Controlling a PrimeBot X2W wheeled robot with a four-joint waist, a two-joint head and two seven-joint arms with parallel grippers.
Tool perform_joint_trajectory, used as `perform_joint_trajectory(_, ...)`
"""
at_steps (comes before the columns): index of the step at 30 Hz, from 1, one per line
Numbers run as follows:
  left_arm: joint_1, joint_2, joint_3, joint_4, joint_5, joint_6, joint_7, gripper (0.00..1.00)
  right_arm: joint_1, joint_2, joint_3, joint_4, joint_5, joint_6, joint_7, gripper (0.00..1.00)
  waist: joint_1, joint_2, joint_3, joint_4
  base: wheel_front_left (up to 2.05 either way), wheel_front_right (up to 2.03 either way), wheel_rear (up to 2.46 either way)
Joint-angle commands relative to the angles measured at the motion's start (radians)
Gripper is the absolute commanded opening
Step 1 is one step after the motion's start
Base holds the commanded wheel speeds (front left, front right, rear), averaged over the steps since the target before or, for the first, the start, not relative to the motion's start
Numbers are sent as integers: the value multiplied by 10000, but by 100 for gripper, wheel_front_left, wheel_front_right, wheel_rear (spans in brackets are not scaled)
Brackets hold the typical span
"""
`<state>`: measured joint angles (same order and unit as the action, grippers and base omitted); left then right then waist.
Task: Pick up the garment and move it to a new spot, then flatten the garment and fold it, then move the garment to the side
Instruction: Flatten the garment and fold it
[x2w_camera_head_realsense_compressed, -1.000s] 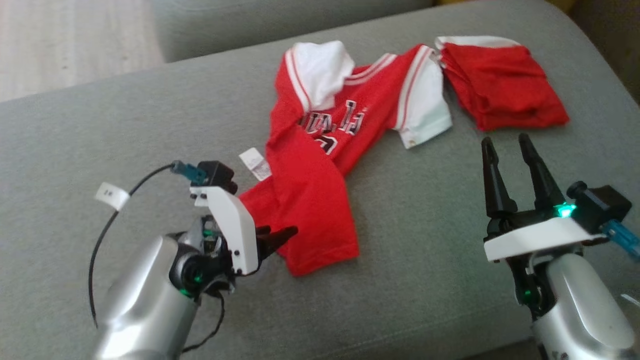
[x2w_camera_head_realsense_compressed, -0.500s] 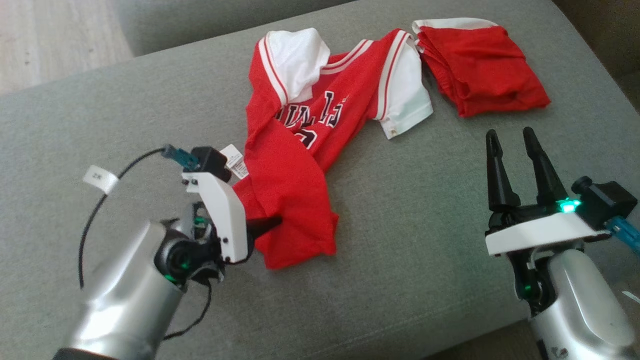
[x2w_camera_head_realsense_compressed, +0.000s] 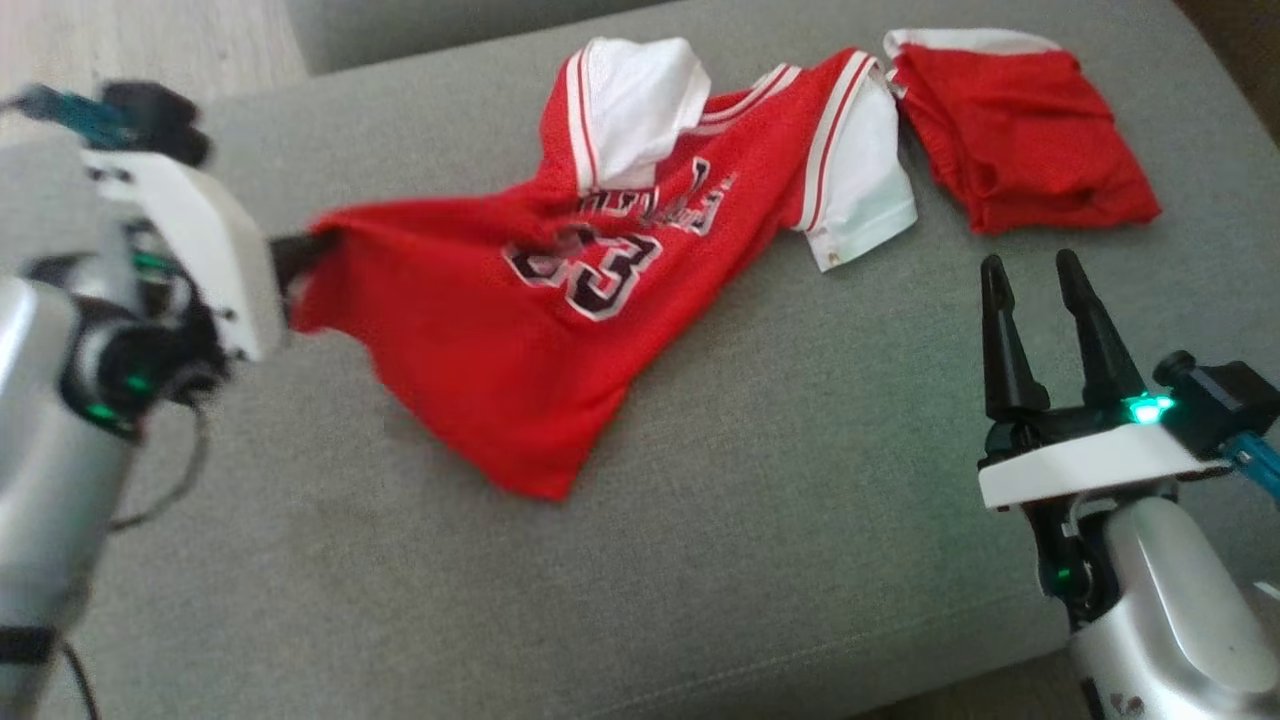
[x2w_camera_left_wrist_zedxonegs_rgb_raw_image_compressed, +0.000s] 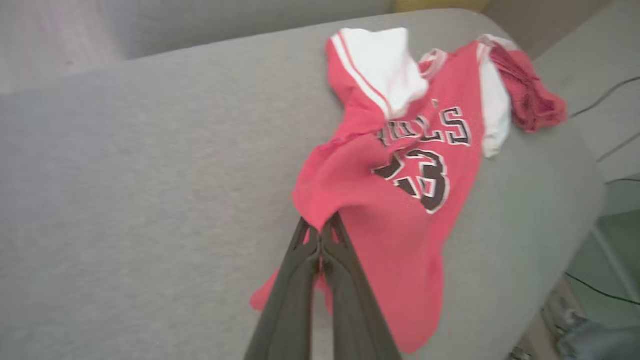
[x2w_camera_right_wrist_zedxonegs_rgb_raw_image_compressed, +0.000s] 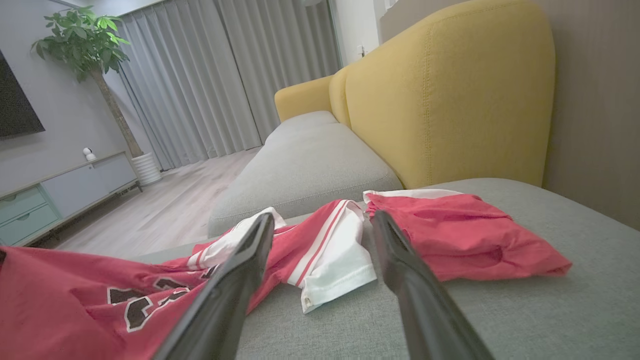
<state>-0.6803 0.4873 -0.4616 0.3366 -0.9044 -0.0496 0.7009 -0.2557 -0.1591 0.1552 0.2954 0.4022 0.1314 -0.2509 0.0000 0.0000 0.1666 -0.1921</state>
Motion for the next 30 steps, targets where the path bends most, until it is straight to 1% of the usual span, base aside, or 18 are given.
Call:
perform_joint_trajectory(1, -808, 734, 539, -23, 408, 151, -121, 0, -353, -139, 249, -416, 26, -7, -109, 100, 0, 0, 344, -37, 0, 0, 0)
perform_joint_trajectory(5, -1391, 1256, 689, 911, 1258, 591, -810, 0, -589, -255, 403, -474, 153, -7, -109, 100, 0, 0, 849, -208, 0, 0, 0)
perform_joint_trajectory(8, -1834, 1476, 729, 1742, 1814, 854, -1450, 0, -731, -346, 439, -537, 216, -7, -109, 100, 0, 0, 1187, -317, 0, 0, 0)
perform_joint_trajectory(10, -2099, 1550, 682, 2247, 2154, 983, -1855, 0, -819, -391, 467, -577, 246, -7, -109, 100, 0, 0, 1397, -376, 0, 0, 0)
perform_joint_trajectory(12, -2401, 1603, 702, 2697, 2522, 1182, -2546, 0, -908, -405, 490, -627, 257, -7, -109, 100, 0, 0, 1580, -417, 0, 0, 0)
perform_joint_trajectory(14, -2620, 1667, 585, 3201, 2846, 1182, -3014, 0, -1007, -396, 562, -650, 248, -7, -109, 100, 0, 0, 1728, -464, 0, 0, 0)
perform_joint_trajectory(17, -3003, 1553, 630, 3794, 3179, 1439, -4078, 0, -1158, -379, 686, -690, 245, -7, -109, 100, 0, 0, 1872, -484, 0, 0, 0)
perform_joint_trajectory(18, -3078, 1486, 595, 4004, 3244, 1413, -4329, 45, -1196, -367, 741, -678, 246, -7, -109, 100, 0, 0, 1882, -480, 0, 0, 0)
perform_joint_trajectory(19, -3129, 1350, 668, 4231, 3136, 1344, -4549, 100, -1228, -360, 793, -659, 258, -7, -109, 100, 0, 0, 1877, -464, 0, 0, 0)
perform_joint_trajectory(21, -3177, 1036, 745, 4705, 2907, 1128, -4827, 100, -1246, -340, 833, -615, 267, -7, -109, 100, 0, 0, 1802, -371, 0, 0, 0)
perform_joint_trajectory(24, -3119, 681, 584, 5232, 2883, 762, -5243, 100, -1184, -344, 841, -496, 287, -7, -109, 100, 0, 0, 1522, -176, 0, 0, 0)
perform_joint_trajectory(28, -2959, 255, 427, 5397, 2882, 373, -6042, 100, -986, -342, 752, -334, 297, -7, -109, 100, 0, 0, 882, 167, 0, 0, 0)
perform_joint_trajectory(29, -2959, 255, 427, 5397, 2882, 373, -6042, 100, -986, -342, 752, -334, 297, -7, -109, 100, 0, 0, 882, 167, 0, 0, 0)
perform_joint_trajectory(30, -2912, 172, 381, 5339, 2905, 285, -6268, 100, -926, -340, 721, -313, 295, -7, -109, 100, 0, 0, 733, 257, 0, 0, 0)
